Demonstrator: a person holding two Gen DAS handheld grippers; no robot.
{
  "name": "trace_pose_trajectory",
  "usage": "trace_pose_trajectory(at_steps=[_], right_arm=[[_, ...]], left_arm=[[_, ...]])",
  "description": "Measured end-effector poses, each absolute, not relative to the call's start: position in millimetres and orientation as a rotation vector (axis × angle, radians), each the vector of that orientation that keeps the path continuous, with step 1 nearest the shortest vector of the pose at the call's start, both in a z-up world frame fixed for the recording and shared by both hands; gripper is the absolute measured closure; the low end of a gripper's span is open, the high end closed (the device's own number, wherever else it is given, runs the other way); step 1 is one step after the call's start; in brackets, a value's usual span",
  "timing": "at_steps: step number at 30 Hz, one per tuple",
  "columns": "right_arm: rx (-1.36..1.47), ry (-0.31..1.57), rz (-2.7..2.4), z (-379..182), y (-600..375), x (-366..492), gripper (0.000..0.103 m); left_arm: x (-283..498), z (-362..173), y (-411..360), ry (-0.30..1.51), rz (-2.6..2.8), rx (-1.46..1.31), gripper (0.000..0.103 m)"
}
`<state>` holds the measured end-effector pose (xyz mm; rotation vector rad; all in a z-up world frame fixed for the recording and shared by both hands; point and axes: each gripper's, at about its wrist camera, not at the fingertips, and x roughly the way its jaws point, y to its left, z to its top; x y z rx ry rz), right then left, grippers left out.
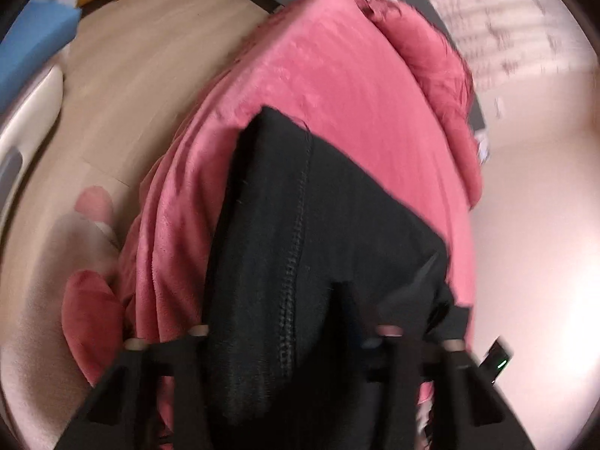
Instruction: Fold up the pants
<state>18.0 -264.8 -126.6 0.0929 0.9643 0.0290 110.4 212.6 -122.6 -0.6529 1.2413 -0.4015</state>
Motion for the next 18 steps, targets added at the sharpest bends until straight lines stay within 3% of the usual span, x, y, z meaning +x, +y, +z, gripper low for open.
trace_pose_trajectory(at_steps=[2, 12, 18], right_arm=[[0.092, 0.964, 0.028, -127, -264, 18, 0.079], [0.112, 0.972, 0.034, -126, -267, 19, 0.079], [0.146, 0.968, 0.044, -126, -273, 18, 0.080]], left_arm=[[111, -117, 204, 1.224, -0.409, -0.616, 0.091], [107, -39, 185, 1.001, -0.528, -0.762, 0.093], [102, -69, 194, 1.151, -0.398, -0.702, 0.092]])
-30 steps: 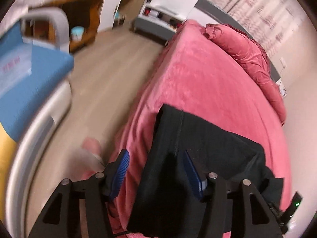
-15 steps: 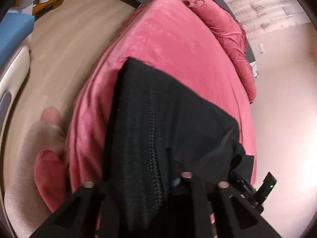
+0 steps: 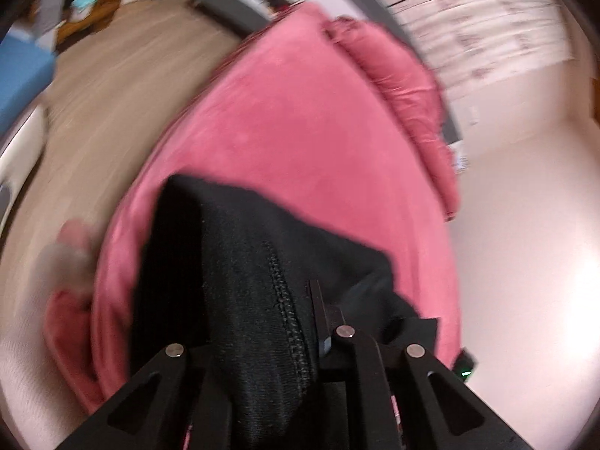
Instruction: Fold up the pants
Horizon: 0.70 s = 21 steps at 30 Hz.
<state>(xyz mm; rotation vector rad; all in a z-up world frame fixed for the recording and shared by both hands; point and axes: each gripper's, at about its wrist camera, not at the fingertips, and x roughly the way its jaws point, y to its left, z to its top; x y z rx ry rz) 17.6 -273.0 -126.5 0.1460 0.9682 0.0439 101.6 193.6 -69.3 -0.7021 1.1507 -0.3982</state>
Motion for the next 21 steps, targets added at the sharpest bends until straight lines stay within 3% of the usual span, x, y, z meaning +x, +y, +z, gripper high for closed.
trace_pose_trajectory(at_steps=[2, 6, 21], right_arm=[[0.151, 0.967, 0.048, -127, -274, 17, 0.080], [0.137, 0.973, 0.053, -126, -275, 18, 0.080], [0.116, 0.991, 0.054, -126, -274, 21, 0.080]], left_arm=[[97, -86, 200, 1.215, -0.329, -0.681, 0.076], [87, -114, 218, 1.306, -0.252, -0.704, 0.061], [81, -119, 247, 1.383, -0.274, -0.795, 0.051]])
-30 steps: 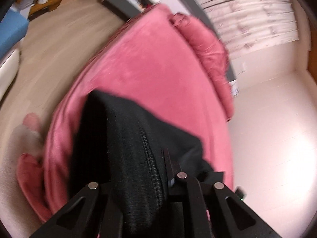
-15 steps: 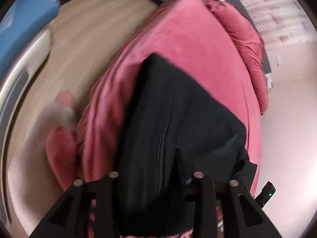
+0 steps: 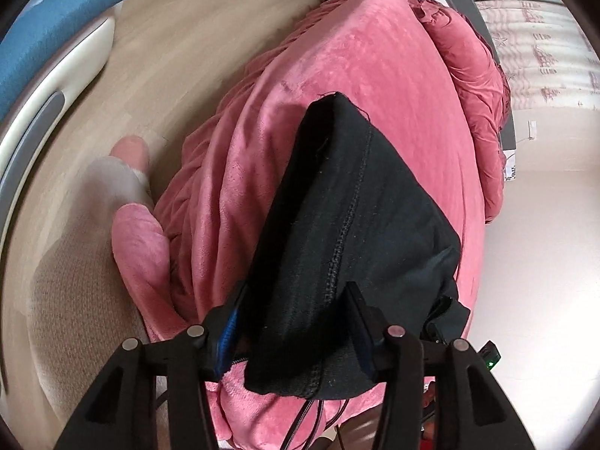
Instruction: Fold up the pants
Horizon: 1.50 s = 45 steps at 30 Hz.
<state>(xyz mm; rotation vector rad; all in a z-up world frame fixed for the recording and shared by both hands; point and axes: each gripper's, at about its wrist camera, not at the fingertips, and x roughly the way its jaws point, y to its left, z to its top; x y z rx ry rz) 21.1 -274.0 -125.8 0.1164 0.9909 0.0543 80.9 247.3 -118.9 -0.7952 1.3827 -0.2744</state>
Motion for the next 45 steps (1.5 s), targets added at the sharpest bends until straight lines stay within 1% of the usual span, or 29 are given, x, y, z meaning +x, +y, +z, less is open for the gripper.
trace_pose_trajectory(at_steps=[4, 7, 9, 16, 18, 19, 20, 21, 22, 24, 25, 26, 29, 33, 36, 37, 38, 40, 41, 43, 45], right_arm=[[0.119, 0.992, 0.057, -126, -274, 21, 0.080], [0.118, 0.992, 0.058, -127, -275, 21, 0.080], [0.114, 0.992, 0.057, -127, -274, 21, 0.080], [0.111, 0.994, 0.056, -127, -274, 21, 0.080], [0.112, 0.994, 0.056, -127, -274, 21, 0.080], [0.115, 0.993, 0.056, -127, -274, 21, 0.080], [0.116, 0.993, 0.055, -126, -274, 21, 0.080], [0.116, 0.992, 0.054, -127, -274, 21, 0.080], [0.114, 0.991, 0.054, -127, -274, 21, 0.080], [0.111, 0.991, 0.054, -127, -274, 20, 0.080], [0.112, 0.991, 0.056, -127, -274, 20, 0.080], [0.114, 0.992, 0.057, -127, -274, 20, 0.080], [0.120, 0.994, 0.064, -127, -276, 21, 0.080], [0.120, 0.990, 0.065, -127, -276, 20, 0.080], [0.132, 0.989, 0.065, -126, -276, 19, 0.080], [0.137, 0.989, 0.065, -126, -277, 19, 0.080], [0.139, 0.988, 0.062, -126, -277, 19, 0.080], [0.141, 0.984, 0.064, -126, -279, 18, 0.080], [0.140, 0.983, 0.066, -126, -279, 18, 0.080], [0.143, 0.984, 0.067, -126, -280, 17, 0.080], [0.145, 0.987, 0.068, -126, -281, 17, 0.080]], left_arm=[[84, -113, 255, 1.364, -0.257, -0.771, 0.050], [84, -113, 264, 1.368, -0.234, -0.768, 0.040], [84, -118, 259, 1.395, -0.270, -0.769, 0.040], [90, -127, 242, 1.401, -0.344, -0.822, 0.041], [93, -124, 243, 1.376, -0.358, -0.837, 0.045], [94, -123, 241, 1.368, -0.367, -0.834, 0.054], [94, -121, 239, 1.366, -0.373, -0.816, 0.066], [95, -118, 236, 1.369, -0.369, -0.764, 0.071], [96, -116, 232, 1.367, -0.357, -0.741, 0.079], [95, -116, 236, 1.364, -0.343, -0.784, 0.086], [95, -116, 242, 1.343, -0.365, -0.864, 0.090], [93, -114, 245, 1.314, -0.379, -0.947, 0.090], [92, -94, 247, 1.229, -0.433, -1.048, 0.091], [96, -63, 229, 1.196, -0.493, -0.983, 0.091], [95, -52, 219, 1.237, -0.411, -0.843, 0.089], [95, -55, 221, 1.252, -0.378, -0.799, 0.088], [94, -66, 225, 1.294, -0.338, -0.792, 0.082], [90, -91, 234, 1.384, -0.270, -0.848, 0.073], [86, -99, 238, 1.412, -0.240, -0.865, 0.071], [78, -109, 244, 1.434, -0.218, -0.864, 0.066], [73, -115, 249, 1.432, -0.233, -0.882, 0.065]])
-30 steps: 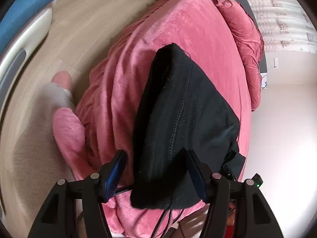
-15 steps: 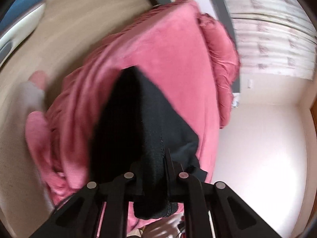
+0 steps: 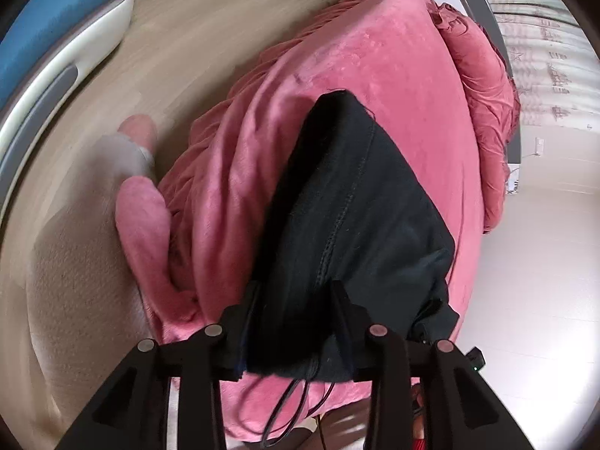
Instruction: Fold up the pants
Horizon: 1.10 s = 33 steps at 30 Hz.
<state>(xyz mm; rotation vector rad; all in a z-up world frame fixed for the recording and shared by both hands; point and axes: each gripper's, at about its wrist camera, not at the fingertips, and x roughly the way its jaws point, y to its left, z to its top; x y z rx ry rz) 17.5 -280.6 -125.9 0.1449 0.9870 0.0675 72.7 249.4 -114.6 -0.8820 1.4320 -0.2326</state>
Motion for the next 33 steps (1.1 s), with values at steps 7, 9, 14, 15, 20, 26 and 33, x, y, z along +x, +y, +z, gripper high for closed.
trace_pose_trajectory(at_steps=[7, 9, 14, 15, 20, 26, 33], right_arm=[[0.134, 0.994, 0.071, -125, -280, 19, 0.080], [0.127, 0.993, 0.069, -126, -279, 19, 0.080], [0.119, 1.000, 0.067, -126, -277, 20, 0.080], [0.120, 1.001, 0.068, -126, -277, 21, 0.080], [0.122, 0.996, 0.063, -127, -276, 21, 0.080], [0.134, 0.998, 0.071, -126, -278, 21, 0.080], [0.199, 1.002, 0.085, -119, -287, 21, 0.079]], left_arm=[[59, -121, 273, 1.413, -0.229, -0.988, 0.049], [58, -128, 268, 1.428, -0.308, -1.086, 0.049], [72, -139, 263, 1.432, -0.298, -1.122, 0.051], [76, -142, 263, 1.431, -0.294, -1.146, 0.051], [82, -132, 244, 1.416, -0.320, -1.093, 0.087], [84, -96, 239, 1.223, -0.349, -1.112, 0.092], [85, 2, 176, 0.980, -0.567, -0.902, 0.092]])
